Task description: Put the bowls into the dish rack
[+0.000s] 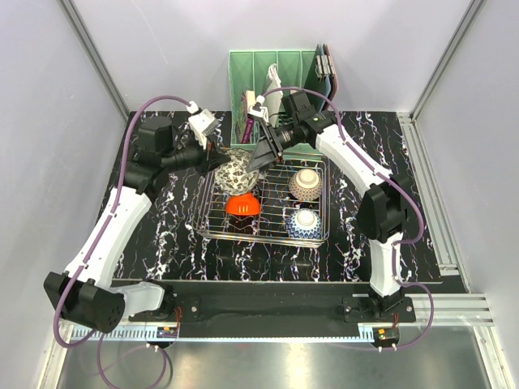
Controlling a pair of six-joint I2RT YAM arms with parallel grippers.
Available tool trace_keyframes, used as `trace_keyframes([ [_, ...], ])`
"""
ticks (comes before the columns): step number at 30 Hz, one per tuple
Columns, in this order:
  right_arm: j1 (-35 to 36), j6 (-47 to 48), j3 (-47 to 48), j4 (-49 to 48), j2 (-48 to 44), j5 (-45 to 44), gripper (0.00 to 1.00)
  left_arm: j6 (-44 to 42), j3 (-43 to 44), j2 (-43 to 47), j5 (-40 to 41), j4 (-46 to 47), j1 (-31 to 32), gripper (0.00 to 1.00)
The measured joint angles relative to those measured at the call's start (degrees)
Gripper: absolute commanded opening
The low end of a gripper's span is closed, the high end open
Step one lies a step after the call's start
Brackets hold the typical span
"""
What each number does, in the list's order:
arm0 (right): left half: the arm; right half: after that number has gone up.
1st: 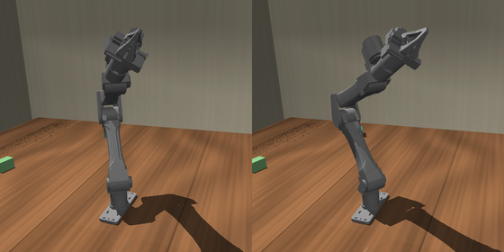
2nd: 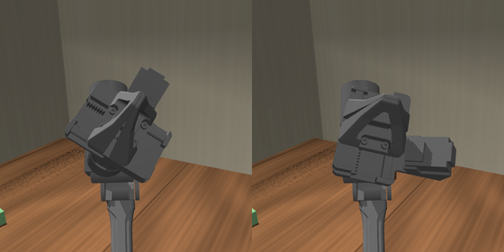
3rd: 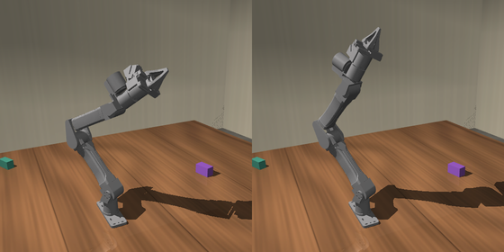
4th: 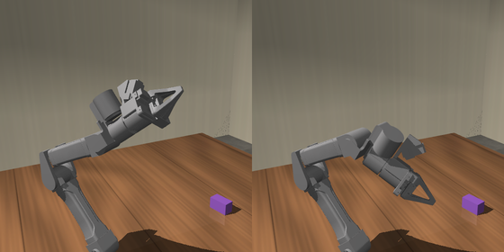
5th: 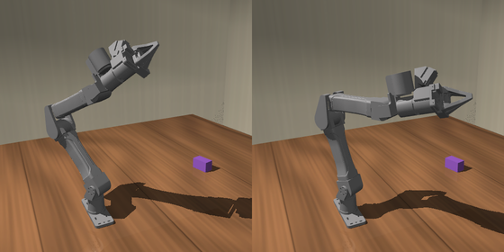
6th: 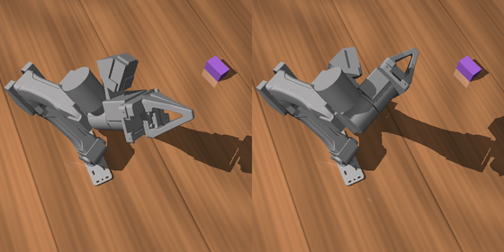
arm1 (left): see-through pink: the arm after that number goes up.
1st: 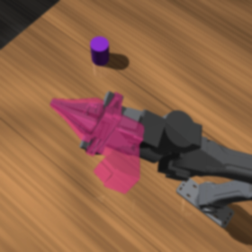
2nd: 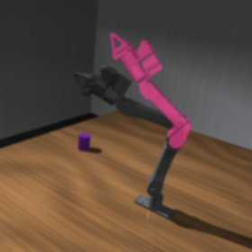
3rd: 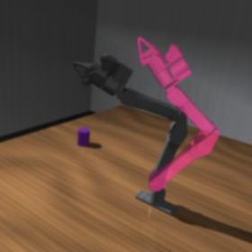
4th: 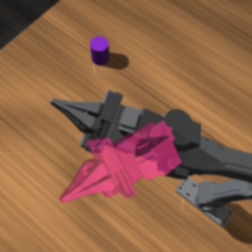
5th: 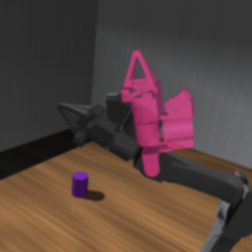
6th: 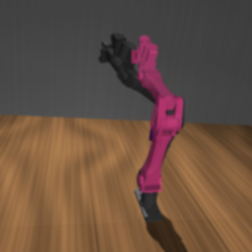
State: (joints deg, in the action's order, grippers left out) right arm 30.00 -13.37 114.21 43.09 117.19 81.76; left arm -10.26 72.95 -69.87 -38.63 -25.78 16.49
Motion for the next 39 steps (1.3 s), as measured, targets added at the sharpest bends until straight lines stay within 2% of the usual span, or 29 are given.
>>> trace_keyframes([
  [4, 0.0, -0.3, 0.5, 0.0, 0.4, -0.1, 0.60, 0.4, -0.4, 0.2, 0.5, 0.6, 0.0, 0.00],
  [7, 0.0, -0.4, 1.1, 0.0, 0.5, -0.1, 0.41, 0.5, -0.4, 0.4, 0.7, 0.9, 0.0, 0.00],
  [8, 0.0, -0.4, 1.1, 0.0, 0.5, -0.1, 0.26, 0.7, -0.5, 0.5, 0.8, 0.9, 0.0, 0.00],
  [9, 0.0, -0.4, 1.2, 0.0, 0.5, -0.1, 0.18, 0.7, -0.5, 0.5, 0.9, 1.0, 0.0, 0.00],
  [12, 0.0, -0.4, 1.3, 0.0, 0.5, -0.1, 0.00, 0.7, -0.5, 0.5, 1.0, 1.1, 0.0, 0.00],
  [13, 0.0, -0.4, 1.3, 0.0, 0.5, -0.1, 0.00, 0.7, -0.5, 0.5, 1.1, 1.1, 0.0, 0.16],
  [15, 0.0, -0.4, 1.3, 0.0, 0.5, -0.1, 0.00, 0.7, -0.5, 0.5, 1.2, 1.1, 0.0, 0.42],
  [16, 0.0, -0.5, 1.3, 0.0, 0.5, 0.0, 0.00, 0.8, -0.5, 0.5, 1.4, 1.3, 0.1, 0.51],
  [17, 0.0, -0.5, 1.3, 0.0, 0.5, 0.1, 0.00, 0.8, -0.5, 0.5, 1.6, 1.6, 0.1, 0.67],
  [19, 0.1, -0.5, 1.3, 0.0, 0.5, 0.4, 0.00, 1.3, -0.7, 0.5, 2.1, 2.0, 0.1, 0.82],
  [20, 0.1, -0.5, 1.3, 0.0, 0.5, 0.4, 0.00, 1.1, -0.8, 0.5, 2.3, 2.0, 0.1, 0.94],
  [22, 0.1, -0.4, 1.3, 0.0, 0.5, 0.4, 0.00, 1.0, -0.8, 0.6, 2.6, 2.0, 0.1, 0.99],
  [30, -0.1, 0.6, -1.2, 0.1, 0.5, -3.6, 0.00, 1.0, -1.0, 2.2, 6.0, 1.8, 0.0, 0.99],
  [33, -0.3, 3.1, -2.8, 2.5, 0.2, -10.1, 0.00, 0.5, -0.9, 3.4, 8.0, 1.4, -0.9, 0.99],
  [39, -1.2, 12.9, -4.5, 9.9, -4.0, -28.3, 0.00, -0.4, -0.8, 3.7, 10.2, 0.2, -5.7, 0.99],
])
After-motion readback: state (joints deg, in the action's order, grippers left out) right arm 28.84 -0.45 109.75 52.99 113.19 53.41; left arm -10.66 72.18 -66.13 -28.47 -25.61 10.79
